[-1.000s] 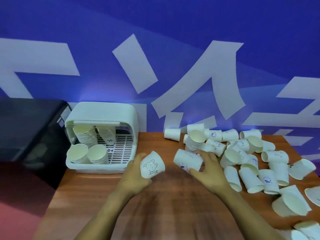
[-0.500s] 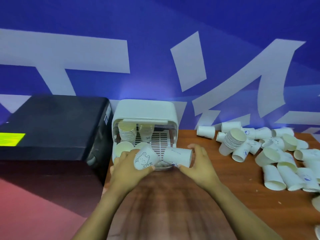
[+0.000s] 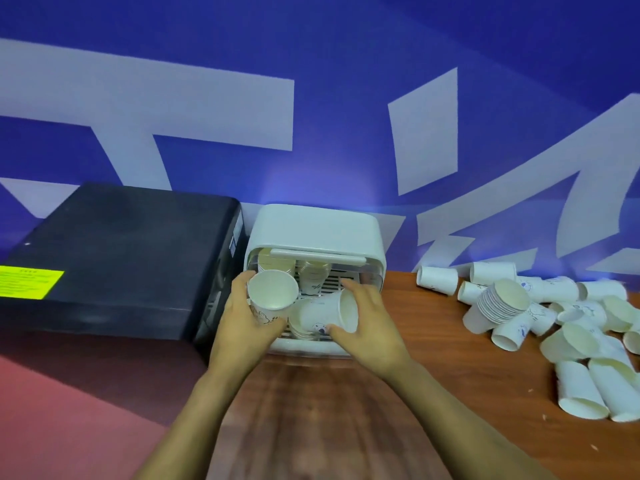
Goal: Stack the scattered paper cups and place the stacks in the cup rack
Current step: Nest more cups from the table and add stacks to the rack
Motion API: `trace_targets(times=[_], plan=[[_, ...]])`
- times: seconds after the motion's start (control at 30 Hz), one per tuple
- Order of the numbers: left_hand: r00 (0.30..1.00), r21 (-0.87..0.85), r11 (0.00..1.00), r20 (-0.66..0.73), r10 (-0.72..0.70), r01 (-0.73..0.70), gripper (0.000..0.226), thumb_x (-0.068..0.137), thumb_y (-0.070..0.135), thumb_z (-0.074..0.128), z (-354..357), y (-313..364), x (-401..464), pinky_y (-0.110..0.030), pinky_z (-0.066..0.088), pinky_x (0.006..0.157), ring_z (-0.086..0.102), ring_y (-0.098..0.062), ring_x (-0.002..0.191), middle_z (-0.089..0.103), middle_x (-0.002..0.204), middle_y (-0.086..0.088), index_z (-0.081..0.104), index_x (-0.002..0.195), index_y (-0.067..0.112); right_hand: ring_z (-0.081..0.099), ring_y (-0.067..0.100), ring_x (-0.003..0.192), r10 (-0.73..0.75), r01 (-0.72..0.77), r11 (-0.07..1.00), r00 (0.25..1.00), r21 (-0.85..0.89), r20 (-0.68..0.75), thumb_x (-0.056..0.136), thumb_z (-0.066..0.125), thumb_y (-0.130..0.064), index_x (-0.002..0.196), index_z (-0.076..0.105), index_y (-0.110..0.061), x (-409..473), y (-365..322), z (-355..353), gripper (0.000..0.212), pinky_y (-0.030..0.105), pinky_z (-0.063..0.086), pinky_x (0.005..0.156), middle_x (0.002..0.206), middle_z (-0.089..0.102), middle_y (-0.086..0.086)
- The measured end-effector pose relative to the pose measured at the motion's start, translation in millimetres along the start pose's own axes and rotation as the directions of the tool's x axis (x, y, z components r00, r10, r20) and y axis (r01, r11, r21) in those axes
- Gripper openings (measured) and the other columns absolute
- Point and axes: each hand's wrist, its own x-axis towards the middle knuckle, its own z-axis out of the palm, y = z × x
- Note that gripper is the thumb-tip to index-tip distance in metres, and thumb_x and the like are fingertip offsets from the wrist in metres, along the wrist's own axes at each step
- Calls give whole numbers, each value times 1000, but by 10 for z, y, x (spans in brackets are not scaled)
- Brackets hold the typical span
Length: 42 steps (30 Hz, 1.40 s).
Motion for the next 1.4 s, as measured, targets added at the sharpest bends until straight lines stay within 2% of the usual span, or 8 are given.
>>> trace_targets(times=[0.17, 0.3, 0.5, 0.8, 0.93, 1.07, 1.17, 1.4], plan=[[999, 36, 999, -31, -14, 15, 73, 65, 15, 81, 11, -138, 81, -26, 42, 76, 53, -15, 104, 53, 116, 5, 39, 124, 27, 35, 11, 129, -41, 41, 999, 999, -31, 0, 77, 70, -32, 136, 38, -24, 175, -43, 182, 68, 26, 33, 107, 138, 35, -10], [999, 32, 999, -5, -40, 40, 72, 66, 12, 81, 29, -201, 147, -13, 39, 67, 52, -14, 99, 53, 114, 5, 35, 118, 31, 37, 12, 128, -60, 61, 996, 998, -72, 19, 74, 71, -31, 136, 41, -27, 258, -31, 265, 69, 30, 38, 105, 135, 35, -9], [998, 47, 997, 24, -54, 53, 71, 66, 15, 80, 97, -264, 203, -10, 38, 64, 55, -13, 95, 54, 108, 8, 33, 116, 33, 33, 17, 129, -97, 105, 973, 994, -205, 45, 75, 69, -31, 139, 41, -29, 315, 25, 368, 70, 33, 35, 107, 138, 37, -5], [998, 108, 992, -28, -63, 66, 67, 68, 11, 77, 104, -328, 271, -5, 39, 58, 53, -11, 83, 55, 103, 4, 36, 121, 20, 31, 17, 131, -59, 70, 988, 994, -134, 89, 78, 70, -32, 141, 39, -26, 352, 97, 516, 70, 19, 21, 107, 143, 38, -5], [993, 163, 980, 16, -116, 112, 89, 67, 15, 79, 152, -447, 286, -22, 43, 77, 54, -20, 102, 50, 119, 3, 27, 139, 24, 30, 14, 135, 1, 14, 996, 984, -86, 178, 80, 70, -34, 144, 31, -28, 279, 153, 549, 75, 23, 24, 110, 149, 33, -8], [993, 210, 973, 52, -109, 96, 81, 61, 17, 77, 215, -553, 306, -32, 48, 91, 53, -18, 113, 51, 125, 2, 41, 133, 24, 22, 13, 142, 70, -45, 995, 958, -93, 277, 83, 66, -33, 147, 23, -32, 226, 228, 551, 78, 29, 21, 116, 156, 23, -10], [987, 310, 946, 99, -129, 93, 87, 63, 17, 74, 228, -571, 289, -42, 36, 109, 33, -26, 136, 35, 145, -8, 36, 140, 22, 24, 11, 141, 52, -30, 996, 961, -84, 272, 82, 66, -35, 147, 22, -34, 225, 265, 498, 78, 33, 25, 116, 155, 25, -11], [983, 323, 939, 172, 63, -117, 63, 81, 21, 69, 320, -193, -40, -33, 37, 105, 41, -15, 126, 44, 136, 7, 41, 137, 26, 47, 12, 122, 71, -49, 994, 971, -97, 228, 87, 61, -31, 141, 36, -30, -39, 314, 102, 59, 27, 40, 101, 140, 43, -7]])
